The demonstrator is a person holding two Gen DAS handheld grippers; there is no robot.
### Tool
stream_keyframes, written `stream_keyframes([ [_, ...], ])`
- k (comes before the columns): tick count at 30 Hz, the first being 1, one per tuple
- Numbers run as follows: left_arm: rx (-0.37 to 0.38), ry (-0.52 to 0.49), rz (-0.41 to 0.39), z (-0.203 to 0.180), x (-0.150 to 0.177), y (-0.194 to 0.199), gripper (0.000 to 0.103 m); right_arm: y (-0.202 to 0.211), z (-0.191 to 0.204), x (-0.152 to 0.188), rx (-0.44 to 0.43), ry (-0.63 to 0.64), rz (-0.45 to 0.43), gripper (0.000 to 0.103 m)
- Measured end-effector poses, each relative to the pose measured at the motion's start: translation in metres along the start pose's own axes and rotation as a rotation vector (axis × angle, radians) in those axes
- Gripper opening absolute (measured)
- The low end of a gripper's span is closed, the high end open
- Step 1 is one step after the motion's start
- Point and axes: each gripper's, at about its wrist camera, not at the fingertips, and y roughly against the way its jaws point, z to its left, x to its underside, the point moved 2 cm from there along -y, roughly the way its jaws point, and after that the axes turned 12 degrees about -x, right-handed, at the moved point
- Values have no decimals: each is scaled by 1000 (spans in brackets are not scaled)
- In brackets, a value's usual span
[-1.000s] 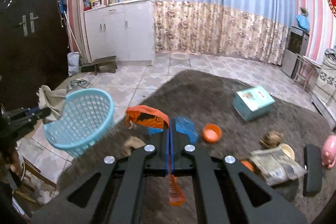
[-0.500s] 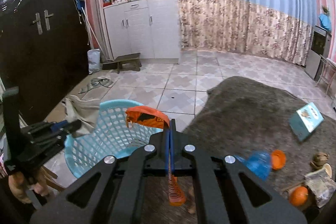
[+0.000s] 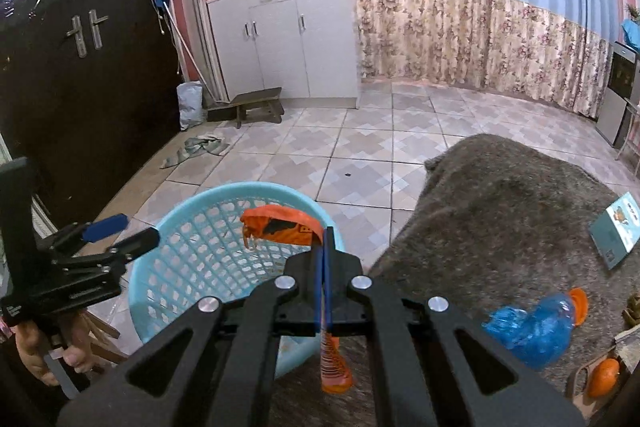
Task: Collect trash
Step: 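Open the left tool over the basket while the right tool holds the snack bag above it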
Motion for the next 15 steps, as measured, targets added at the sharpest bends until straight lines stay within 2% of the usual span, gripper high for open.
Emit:
stream_keyframes([
  [6, -70, 5, -73, 14, -9, 19, 91, -21, 25, -10, -35, 21, 7, 1],
  [15, -112, 19, -45, 27, -5, 10, 91, -55, 42, -4, -54, 60, 51, 2],
])
